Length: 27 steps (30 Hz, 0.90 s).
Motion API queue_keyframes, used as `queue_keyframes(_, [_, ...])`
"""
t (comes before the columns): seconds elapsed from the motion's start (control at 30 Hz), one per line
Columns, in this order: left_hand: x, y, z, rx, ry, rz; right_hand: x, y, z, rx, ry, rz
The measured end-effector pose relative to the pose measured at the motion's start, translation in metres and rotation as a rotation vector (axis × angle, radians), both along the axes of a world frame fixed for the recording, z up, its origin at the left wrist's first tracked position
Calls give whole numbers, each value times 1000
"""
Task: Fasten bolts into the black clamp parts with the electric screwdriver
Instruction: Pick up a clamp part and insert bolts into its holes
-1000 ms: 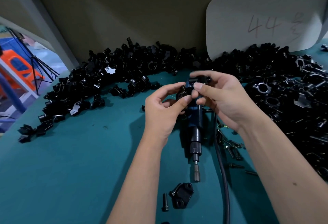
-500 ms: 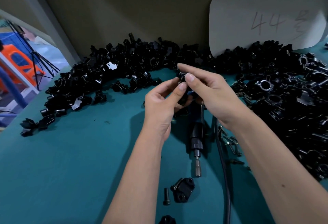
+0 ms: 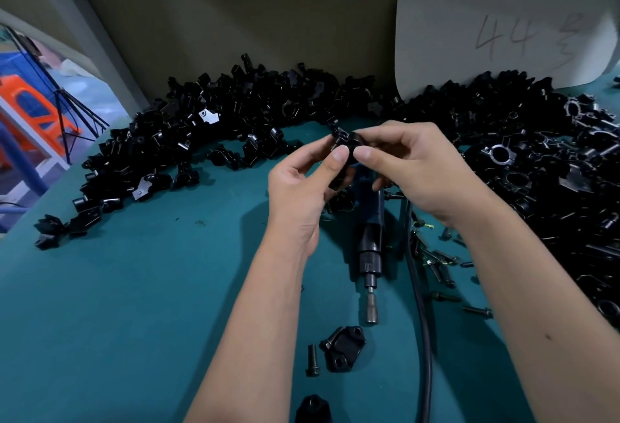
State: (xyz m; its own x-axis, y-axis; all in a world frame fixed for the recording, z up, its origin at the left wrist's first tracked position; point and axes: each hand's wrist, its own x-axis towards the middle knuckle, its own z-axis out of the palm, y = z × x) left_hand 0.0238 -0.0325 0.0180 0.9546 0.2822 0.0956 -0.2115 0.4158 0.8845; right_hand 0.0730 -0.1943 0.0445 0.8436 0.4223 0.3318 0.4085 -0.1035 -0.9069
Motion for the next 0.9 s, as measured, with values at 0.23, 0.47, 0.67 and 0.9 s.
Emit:
queue_keyframes(0.23, [-1,-4,1,-13,22,-26,0,-2,1,-93,14,15])
queue_keyframes(0.47, [-2,-7,0,2,37,-68,0,-11,4,-112,86,-13])
queue_keyframes(0.67, [-1,-5,5,-39,74,-30,-2,-44,33,-744,-44,8])
queue_keyframes(0.9, [-4,-9,7,-51,102,-35,-22,-51,23,-1015,43,23])
